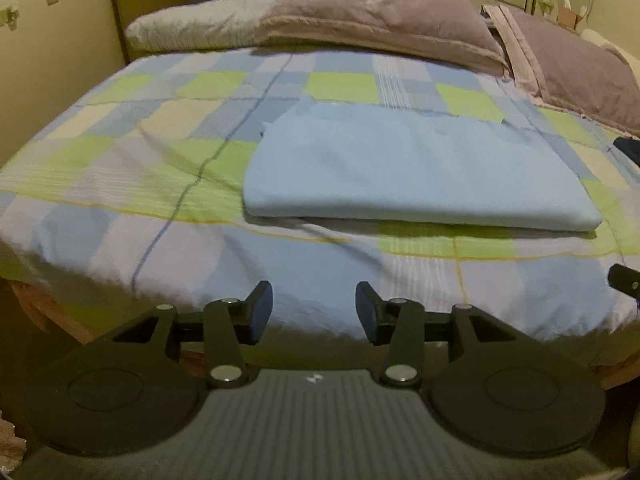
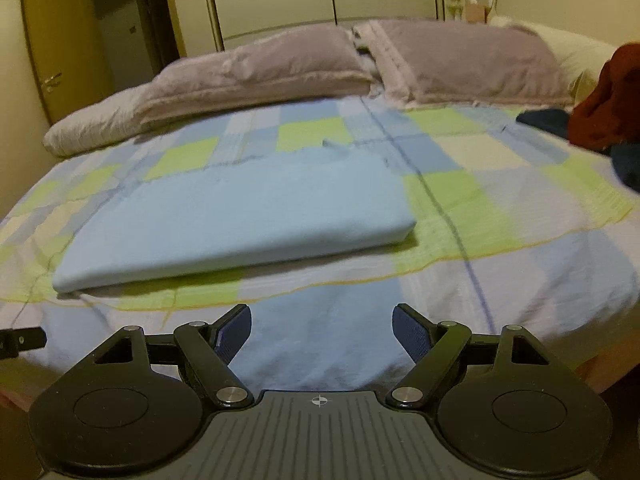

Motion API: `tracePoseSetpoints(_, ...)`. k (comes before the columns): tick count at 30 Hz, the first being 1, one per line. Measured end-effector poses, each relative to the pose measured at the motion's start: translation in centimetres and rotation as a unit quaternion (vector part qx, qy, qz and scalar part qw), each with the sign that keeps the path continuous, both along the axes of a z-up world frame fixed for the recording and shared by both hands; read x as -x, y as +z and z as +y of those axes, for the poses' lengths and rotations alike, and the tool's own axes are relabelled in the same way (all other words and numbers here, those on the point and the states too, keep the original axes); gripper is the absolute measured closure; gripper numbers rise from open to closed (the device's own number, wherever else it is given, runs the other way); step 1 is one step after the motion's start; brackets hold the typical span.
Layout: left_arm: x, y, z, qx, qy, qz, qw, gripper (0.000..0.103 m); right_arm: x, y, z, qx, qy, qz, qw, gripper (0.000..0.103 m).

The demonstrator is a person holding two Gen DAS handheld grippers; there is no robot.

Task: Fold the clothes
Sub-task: 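Release the sweatshirt with both grippers and pull back, then move the right gripper to the folded sweatshirt edge and grasp it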

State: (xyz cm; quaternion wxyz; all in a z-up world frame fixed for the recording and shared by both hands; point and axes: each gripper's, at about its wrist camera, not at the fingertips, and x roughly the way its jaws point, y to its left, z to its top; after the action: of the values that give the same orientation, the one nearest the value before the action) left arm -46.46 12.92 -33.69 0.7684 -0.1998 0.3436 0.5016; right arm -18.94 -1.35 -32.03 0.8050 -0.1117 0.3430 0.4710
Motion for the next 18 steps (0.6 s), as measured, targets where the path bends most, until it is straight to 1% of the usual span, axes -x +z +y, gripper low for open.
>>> tracePoseSetpoints(3, 0.7, 1.5, -1.3, -0.02, 0.001, -0.006, 0.9998, 0.06, 0.7, 1.4, -1.2, -0.01, -0.002, -0.012, 1.0, 0.022)
tracePoseSetpoints(6, 1.3, 2.7, -2.4, -0.035, -0.002, -0.013, 0.9993, 0.059, 1.5, 2.0, -2.4, -0.015, 0.002, -0.016, 1.0, 0.022)
tracePoseSetpoints(13, 2.3, 4.2, -4.8, -0.052, -0.01, -0.017, 0.9984, 0.058, 3.5, 3.1, -4.5, -0.026, 0.013, -0.024, 0.999, 0.022)
tracePoseSetpoints(18, 2.6, 5.2, -5.4, -0.061, -0.015, -0.021, 0.9978, 0.058, 4.2, 4.2, -5.0, -0.036, 0.015, -0.031, 0.999, 0.022)
